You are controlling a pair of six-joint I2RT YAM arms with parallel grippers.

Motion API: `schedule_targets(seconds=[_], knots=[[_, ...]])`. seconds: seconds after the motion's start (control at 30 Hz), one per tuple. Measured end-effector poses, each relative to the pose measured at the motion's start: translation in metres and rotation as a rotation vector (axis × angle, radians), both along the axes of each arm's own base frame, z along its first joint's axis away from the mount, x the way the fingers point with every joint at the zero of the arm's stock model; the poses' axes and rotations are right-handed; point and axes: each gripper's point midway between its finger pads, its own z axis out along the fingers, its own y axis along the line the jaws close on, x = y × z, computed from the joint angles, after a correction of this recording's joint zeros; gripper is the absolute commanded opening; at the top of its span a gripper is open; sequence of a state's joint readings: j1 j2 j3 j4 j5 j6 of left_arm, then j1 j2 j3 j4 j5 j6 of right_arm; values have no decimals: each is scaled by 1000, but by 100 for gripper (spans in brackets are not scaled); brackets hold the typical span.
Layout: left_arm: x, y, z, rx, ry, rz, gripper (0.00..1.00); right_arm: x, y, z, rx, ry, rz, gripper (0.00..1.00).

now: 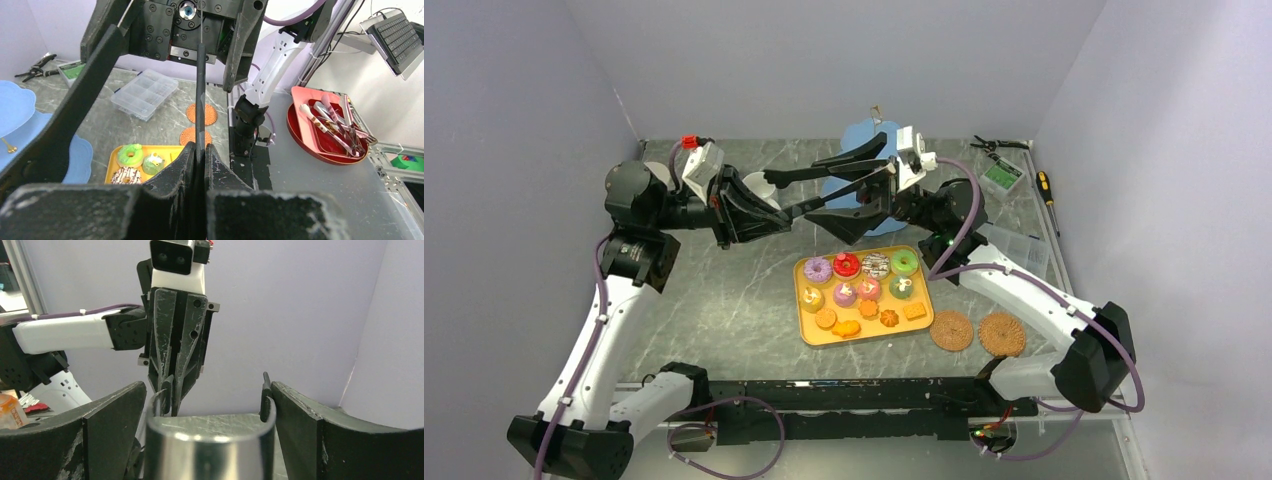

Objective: Serve the afternoon tea

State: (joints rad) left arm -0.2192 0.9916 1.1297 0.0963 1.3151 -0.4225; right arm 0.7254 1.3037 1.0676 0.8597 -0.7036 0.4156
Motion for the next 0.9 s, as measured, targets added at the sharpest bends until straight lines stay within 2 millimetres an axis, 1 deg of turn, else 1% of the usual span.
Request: schedule_targets(seconds=[0.17, 0.27, 0.43, 0.6, 0.67, 0.7, 0.73, 0.77, 0.83, 0.87, 0.9], knots=[[0, 1, 2, -2, -43, 16, 3, 3, 6, 5, -4, 12, 4, 100], [-1, 1, 2, -1, -50, 18, 3, 2, 11, 3, -13, 21, 14, 98], [-1, 1, 0, 2, -46, 18, 3, 1, 13, 1, -19, 20, 17, 89], [-1, 1, 0, 2, -46, 17, 4, -1, 13, 1, -22, -1, 12, 74], [-1, 1, 1, 2, -47, 17, 20, -2, 13, 0, -28, -7, 8, 72], [-1, 1, 1, 2, -46, 17, 28, -2, 12, -1, -31, -9, 5, 72], [-1, 1, 1, 3, -49, 17, 38, -2, 12, -2, -35, -12, 1, 72], [-3, 1, 0, 8, -40, 8, 57, -2, 11, -4, -40, -9, -4, 74], [-5, 1, -2, 18, -35, 1, 78, -3, 9, -9, -53, -1, -14, 77], [-5, 1, -3, 24, -35, 2, 83, -4, 7, -12, -60, 0, -22, 77], [-5, 1, -4, 29, -31, 3, 85, -5, 4, -13, -64, -3, -33, 77]])
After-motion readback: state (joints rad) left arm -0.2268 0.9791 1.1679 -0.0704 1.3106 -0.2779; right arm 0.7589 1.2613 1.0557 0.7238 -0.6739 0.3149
